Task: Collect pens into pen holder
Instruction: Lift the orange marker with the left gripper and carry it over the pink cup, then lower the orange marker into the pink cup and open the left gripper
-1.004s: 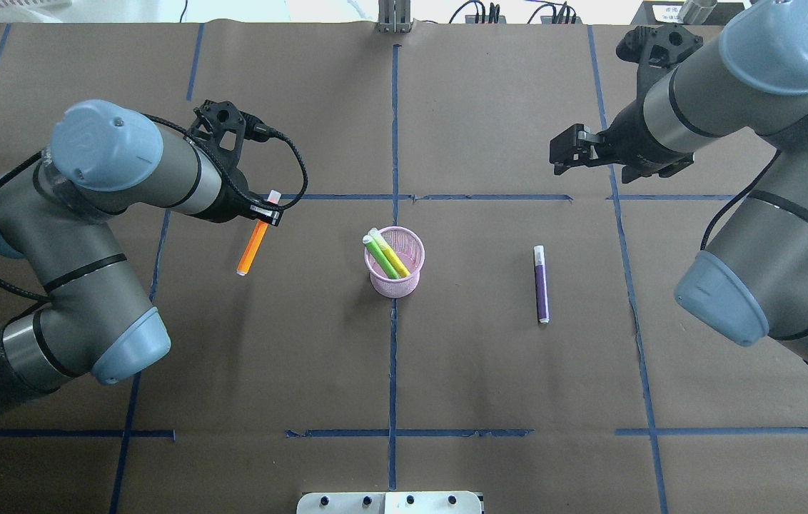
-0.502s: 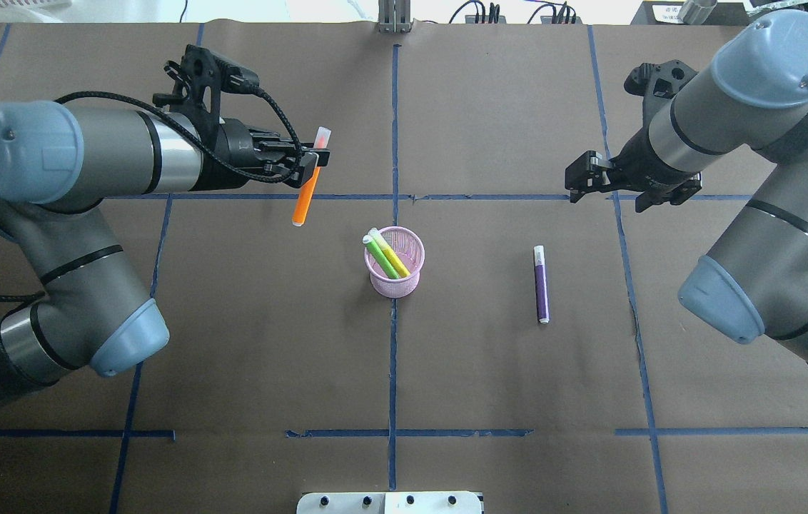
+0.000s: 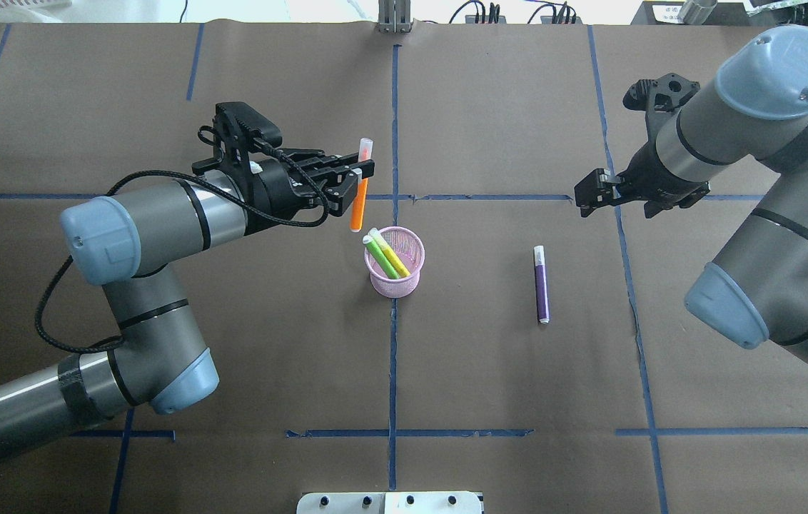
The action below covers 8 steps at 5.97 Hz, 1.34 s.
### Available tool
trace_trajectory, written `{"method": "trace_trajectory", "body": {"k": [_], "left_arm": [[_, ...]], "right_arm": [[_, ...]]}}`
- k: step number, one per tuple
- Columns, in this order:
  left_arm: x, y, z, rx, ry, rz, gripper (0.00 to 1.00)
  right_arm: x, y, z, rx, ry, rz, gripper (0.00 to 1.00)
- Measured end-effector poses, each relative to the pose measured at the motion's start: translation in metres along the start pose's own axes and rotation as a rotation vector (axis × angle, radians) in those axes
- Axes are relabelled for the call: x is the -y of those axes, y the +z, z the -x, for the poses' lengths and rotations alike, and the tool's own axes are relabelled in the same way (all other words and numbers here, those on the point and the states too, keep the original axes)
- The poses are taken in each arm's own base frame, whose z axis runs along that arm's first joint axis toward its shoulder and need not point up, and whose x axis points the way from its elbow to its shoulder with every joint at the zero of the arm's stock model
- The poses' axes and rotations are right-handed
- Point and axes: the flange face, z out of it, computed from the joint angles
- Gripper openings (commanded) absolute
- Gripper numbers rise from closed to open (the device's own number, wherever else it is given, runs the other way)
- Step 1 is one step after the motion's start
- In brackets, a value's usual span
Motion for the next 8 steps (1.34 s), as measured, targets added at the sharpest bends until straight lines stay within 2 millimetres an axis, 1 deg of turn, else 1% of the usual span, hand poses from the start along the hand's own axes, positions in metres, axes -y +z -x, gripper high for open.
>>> {"method": "trace_trajectory", "body": {"k": [1, 2, 3, 5, 6, 7, 8], "left_arm": [[-0.005, 0.014, -0.013, -0.006, -0.009, -0.029, 0.0], [-0.015, 0.028, -0.026, 0.001, -0.02, -0.046, 0.0], [-0.03, 0.04, -0.027, 0.02, -0.024, -0.042, 0.0], [-0.052, 0.051, -0.019, 0.046, -0.017, -0.012, 0.0], [-0.06, 0.054, -0.02, 0.047, -0.016, 0.002, 0.14], [-0.066, 0.054, -0.023, 0.044, -0.018, 0.01, 0.19], [-0.069, 0.054, -0.023, 0.043, -0.02, 0.016, 0.53]], "right_arm": [[0.001, 0.002, 0.001, -0.002, -0.026, 0.0, 1.0], [0.001, 0.003, 0.002, -0.003, -0.034, 0.0, 1.0], [0.001, 0.004, 0.003, -0.003, -0.037, 0.001, 1.0], [-0.001, 0.006, 0.005, -0.002, -0.039, 0.003, 1.0], [-0.001, 0.006, 0.006, -0.002, -0.036, 0.003, 1.0], [-0.001, 0.006, 0.006, -0.002, -0.032, 0.003, 1.0], [-0.002, 0.007, 0.007, -0.002, -0.03, 0.003, 1.0]]}}
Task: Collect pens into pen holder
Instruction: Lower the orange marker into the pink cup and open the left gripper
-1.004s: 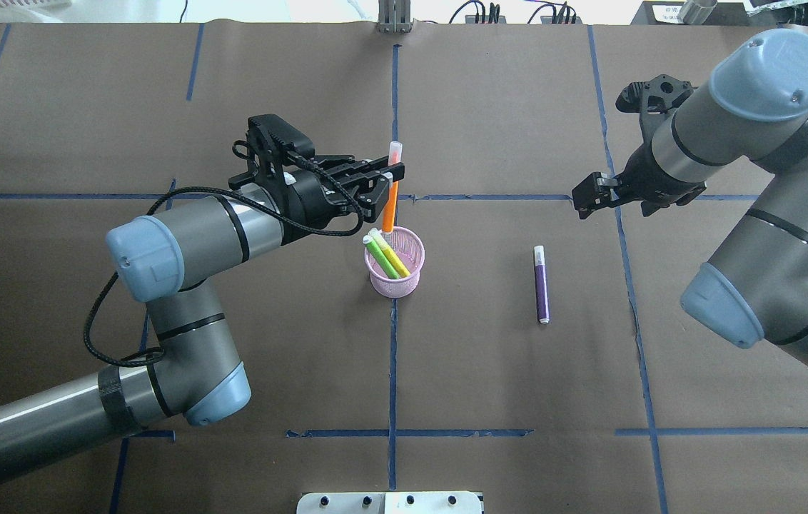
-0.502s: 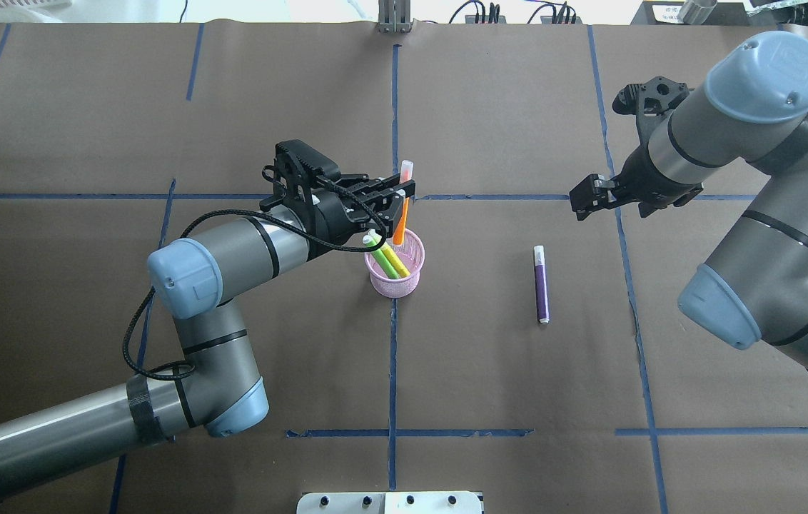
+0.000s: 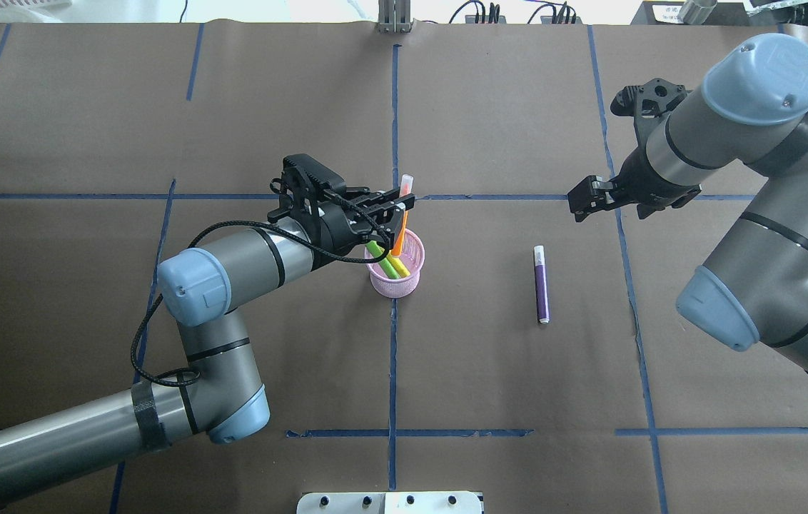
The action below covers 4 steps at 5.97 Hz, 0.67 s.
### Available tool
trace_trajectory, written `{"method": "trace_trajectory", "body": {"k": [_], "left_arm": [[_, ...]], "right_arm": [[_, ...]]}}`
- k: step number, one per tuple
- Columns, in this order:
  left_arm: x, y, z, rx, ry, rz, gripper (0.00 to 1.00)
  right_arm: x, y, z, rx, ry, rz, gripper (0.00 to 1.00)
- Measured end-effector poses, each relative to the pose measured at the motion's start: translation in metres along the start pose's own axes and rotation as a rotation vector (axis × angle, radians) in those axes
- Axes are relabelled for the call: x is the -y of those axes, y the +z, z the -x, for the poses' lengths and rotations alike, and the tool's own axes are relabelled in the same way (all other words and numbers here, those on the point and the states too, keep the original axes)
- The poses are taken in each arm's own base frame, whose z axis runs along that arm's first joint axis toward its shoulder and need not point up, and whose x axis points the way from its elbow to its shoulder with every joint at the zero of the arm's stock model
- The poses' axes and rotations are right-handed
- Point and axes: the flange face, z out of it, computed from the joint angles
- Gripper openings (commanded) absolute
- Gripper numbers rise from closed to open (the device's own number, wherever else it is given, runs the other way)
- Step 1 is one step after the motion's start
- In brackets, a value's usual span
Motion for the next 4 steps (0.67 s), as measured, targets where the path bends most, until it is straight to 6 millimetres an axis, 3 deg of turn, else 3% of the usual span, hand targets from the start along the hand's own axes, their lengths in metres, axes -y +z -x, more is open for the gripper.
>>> {"method": "trace_trajectory", "body": {"k": [1, 4], "left_arm": [[-0.003, -0.0008, 0.0014, 0.001, 0.003, 0.006, 0.99], [-0.0032, -0.0003, 0.0, 0.003, 0.01, 0.012, 1.0]], "right_arm": [[0.0, 0.0, 0.0001, 0.0, 0.001, 0.0, 1.0], [0.0, 0.0008, -0.0005, -0.001, 0.003, 0.001, 1.0]]}}
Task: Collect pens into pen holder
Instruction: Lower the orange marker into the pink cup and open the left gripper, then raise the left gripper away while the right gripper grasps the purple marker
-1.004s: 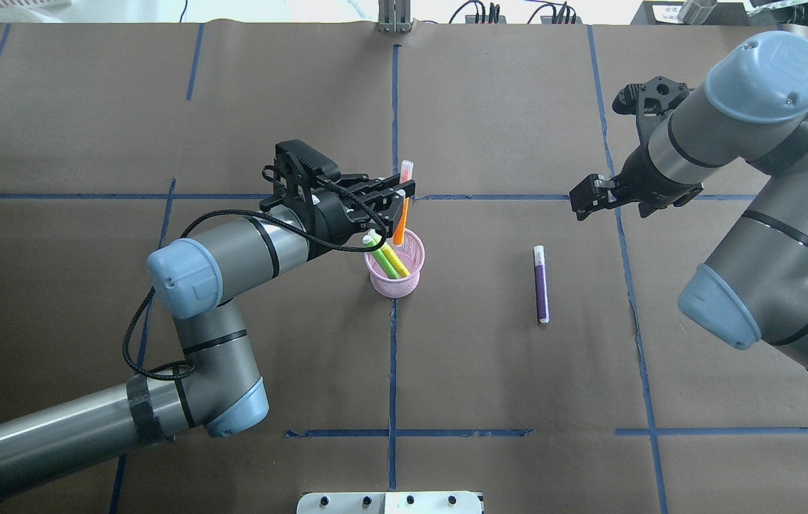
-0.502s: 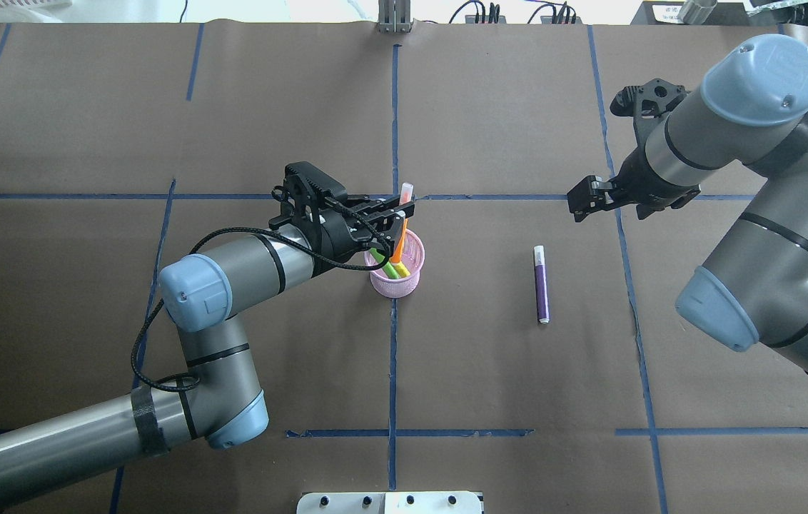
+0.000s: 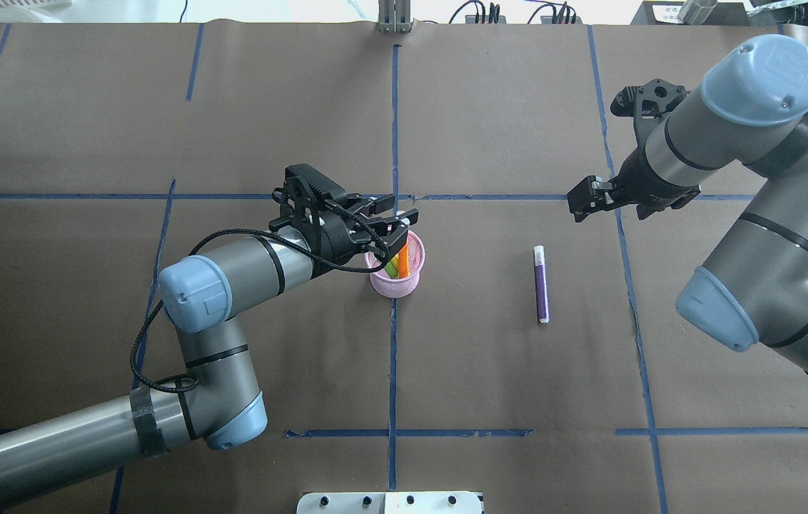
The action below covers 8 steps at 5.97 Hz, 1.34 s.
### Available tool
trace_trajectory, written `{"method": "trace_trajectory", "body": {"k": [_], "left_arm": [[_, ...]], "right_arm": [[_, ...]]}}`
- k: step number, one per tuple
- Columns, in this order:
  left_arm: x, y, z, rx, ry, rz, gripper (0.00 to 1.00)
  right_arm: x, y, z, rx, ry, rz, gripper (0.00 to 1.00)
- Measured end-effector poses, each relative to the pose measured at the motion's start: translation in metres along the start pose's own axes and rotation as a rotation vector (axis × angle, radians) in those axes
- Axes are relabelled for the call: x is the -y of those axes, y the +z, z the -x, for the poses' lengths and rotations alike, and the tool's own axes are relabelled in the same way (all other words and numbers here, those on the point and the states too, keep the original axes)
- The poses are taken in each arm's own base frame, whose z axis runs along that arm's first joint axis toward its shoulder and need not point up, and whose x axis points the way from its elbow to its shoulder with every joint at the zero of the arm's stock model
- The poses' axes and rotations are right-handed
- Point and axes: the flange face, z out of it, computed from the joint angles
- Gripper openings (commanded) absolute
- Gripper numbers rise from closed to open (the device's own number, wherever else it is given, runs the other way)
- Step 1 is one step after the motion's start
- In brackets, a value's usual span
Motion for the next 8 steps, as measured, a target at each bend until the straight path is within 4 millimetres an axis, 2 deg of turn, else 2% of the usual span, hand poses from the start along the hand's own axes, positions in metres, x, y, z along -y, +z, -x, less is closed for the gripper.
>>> {"method": "trace_trajectory", "body": {"k": [1, 2, 4, 5, 6, 8], "left_arm": [[0.002, 0.0, 0.0, 0.005, 0.002, 0.003, 1.0], [0.013, 0.001, 0.002, 0.02, 0.01, 0.027, 1.0], [0.075, -0.01, 0.014, 0.076, 0.031, 0.154, 1.0], [0.108, -0.021, 0.032, 0.103, 0.029, 0.221, 1.0], [0.131, -0.038, 0.06, 0.108, 0.017, 0.283, 1.0], [0.161, -0.092, 0.131, 0.104, -0.013, 0.38, 1.0]], "right_arm": [[-0.001, 0.001, 0.0, 0.0, -0.001, 0.002, 1.0], [-0.004, 0.006, 0.003, -0.002, -0.007, 0.011, 1.0], [-0.016, 0.026, 0.016, -0.017, -0.028, 0.033, 1.0], [-0.022, 0.038, 0.024, -0.031, -0.029, 0.041, 1.0], [-0.028, 0.054, 0.035, -0.04, -0.014, 0.036, 1.0], [-0.025, 0.102, 0.062, -0.004, 0.047, 0.0, 0.99]]}}
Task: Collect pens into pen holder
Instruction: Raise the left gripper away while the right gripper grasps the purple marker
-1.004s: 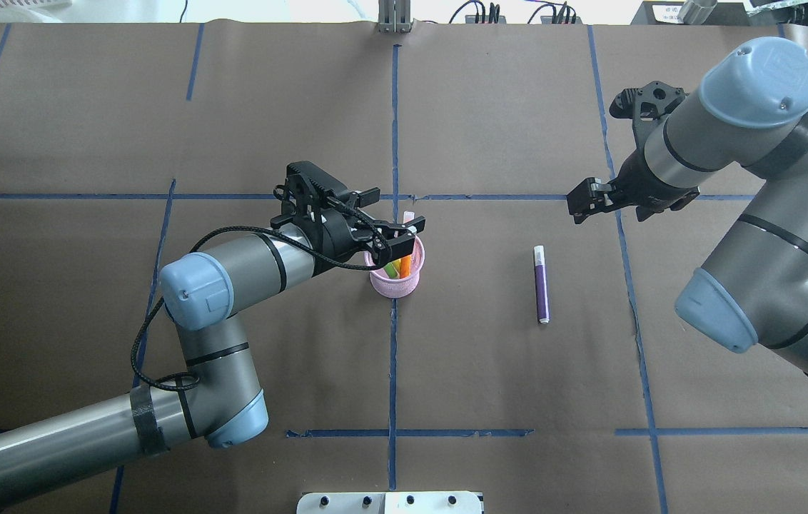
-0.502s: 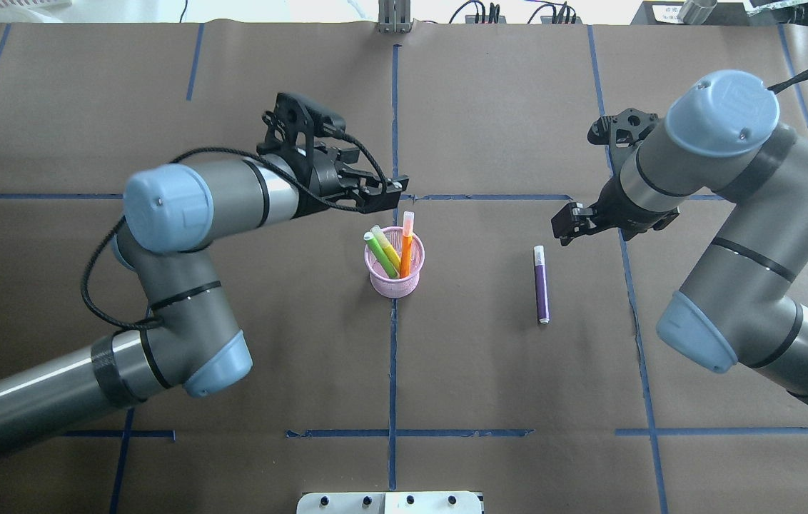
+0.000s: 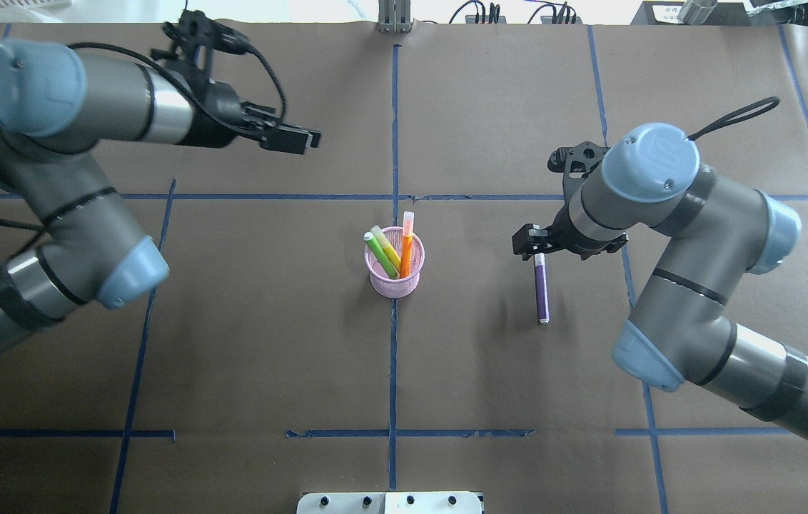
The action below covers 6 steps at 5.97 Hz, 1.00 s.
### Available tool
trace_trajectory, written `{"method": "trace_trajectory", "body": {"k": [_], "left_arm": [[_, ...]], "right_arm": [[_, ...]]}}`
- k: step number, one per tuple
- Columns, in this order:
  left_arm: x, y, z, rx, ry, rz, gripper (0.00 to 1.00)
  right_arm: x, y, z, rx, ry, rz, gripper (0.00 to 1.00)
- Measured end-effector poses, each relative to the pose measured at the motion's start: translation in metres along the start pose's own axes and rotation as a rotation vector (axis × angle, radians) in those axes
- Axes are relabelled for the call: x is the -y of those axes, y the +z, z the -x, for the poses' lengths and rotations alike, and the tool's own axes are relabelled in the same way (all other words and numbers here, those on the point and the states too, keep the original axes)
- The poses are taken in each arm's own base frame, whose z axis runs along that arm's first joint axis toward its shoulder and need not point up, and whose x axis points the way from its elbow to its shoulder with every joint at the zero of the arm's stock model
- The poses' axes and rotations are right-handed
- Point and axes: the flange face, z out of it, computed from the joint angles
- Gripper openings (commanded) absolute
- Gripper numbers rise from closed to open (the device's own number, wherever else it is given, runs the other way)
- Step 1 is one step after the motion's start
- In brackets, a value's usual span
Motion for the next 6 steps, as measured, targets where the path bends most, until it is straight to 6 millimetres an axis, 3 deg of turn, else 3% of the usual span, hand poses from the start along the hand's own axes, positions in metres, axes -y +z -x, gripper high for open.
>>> {"method": "trace_trajectory", "body": {"k": [1, 2, 6], "left_arm": [[-0.002, -0.022, 0.026, -0.003, 0.016, 0.028, 1.0], [-0.009, -0.034, 0.039, -0.004, 0.04, 0.045, 1.0], [-0.015, -0.039, 0.046, -0.001, 0.055, 0.05, 1.0]], "right_arm": [[0.002, 0.017, 0.007, 0.004, 0.011, 0.002, 0.99], [0.002, 0.025, 0.008, -0.002, 0.015, 0.007, 0.99], [0.003, 0.04, -0.002, -0.029, 0.03, 0.021, 0.92]]}}
